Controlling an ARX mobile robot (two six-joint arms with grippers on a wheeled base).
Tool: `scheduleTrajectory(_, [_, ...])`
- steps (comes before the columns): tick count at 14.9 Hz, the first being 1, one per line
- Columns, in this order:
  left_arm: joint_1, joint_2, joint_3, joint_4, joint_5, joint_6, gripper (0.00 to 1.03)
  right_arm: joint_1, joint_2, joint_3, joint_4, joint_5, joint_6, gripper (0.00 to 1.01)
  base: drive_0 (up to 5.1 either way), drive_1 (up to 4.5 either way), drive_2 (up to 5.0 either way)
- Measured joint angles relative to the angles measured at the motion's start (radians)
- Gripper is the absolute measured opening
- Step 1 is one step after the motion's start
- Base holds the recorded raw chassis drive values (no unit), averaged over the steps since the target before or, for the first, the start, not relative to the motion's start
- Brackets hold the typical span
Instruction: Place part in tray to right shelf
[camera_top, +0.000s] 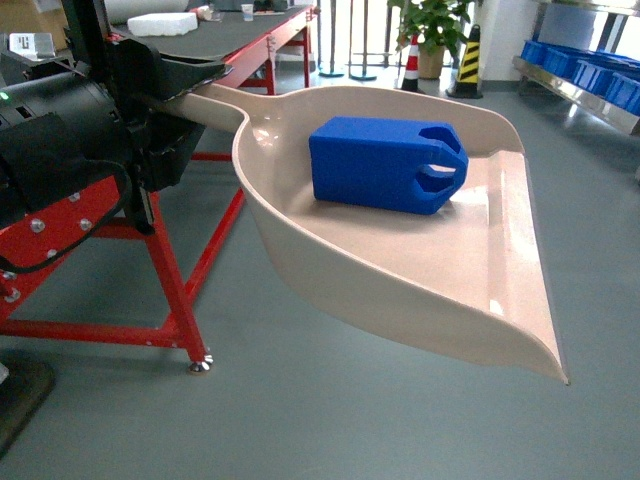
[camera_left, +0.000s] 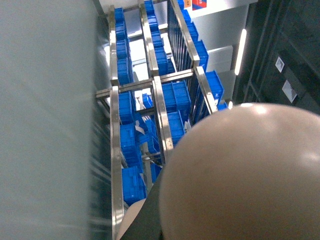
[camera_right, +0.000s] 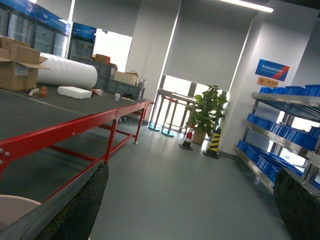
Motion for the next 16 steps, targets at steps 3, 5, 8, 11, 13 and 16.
scheduleTrajectory(3, [0.0, 0.0, 0.0, -0.001, 0.002, 0.002, 0.14, 0.0, 0.0, 0.0, 0.003, 0.0, 0.0, 0.98, 5.0, -2.5, -2.5])
scheduleTrajectory(5, [0.0, 0.0, 0.0, 0.002, 0.002, -0.001, 0.14, 0.001, -0.002, 0.0, 0.004, 0.002, 0.0, 0.98, 5.0, -2.5, -2.5])
scheduleTrajectory(8, [-0.008, 0.0, 0.0, 0.0, 0.009, 0.0, 0.14, 0.0, -0.001, 0.0, 0.004, 0.003, 0.0, 0.98, 5.0, -2.5, -2.5])
scheduleTrajectory(11, [-0.009, 0.0, 0.0, 0.002, 0.008, -0.001, 0.14, 0.0, -0.001, 0.0, 0.005, 0.006, 0.0, 0.98, 5.0, -2.5, -2.5])
scheduleTrajectory(13, [-0.005, 0.0, 0.0, 0.002, 0.005, 0.0, 0.14, 0.0, -0.001, 0.0, 0.002, 0.004, 0.0, 0.98, 5.0, -2.5, -2.5])
scheduleTrajectory(16, [-0.001, 0.0, 0.0, 0.0, 0.002, 0.0, 0.14, 0.0, 0.0, 0.0, 0.001, 0.003, 0.0, 0.98, 0.0, 3.89, -3.9])
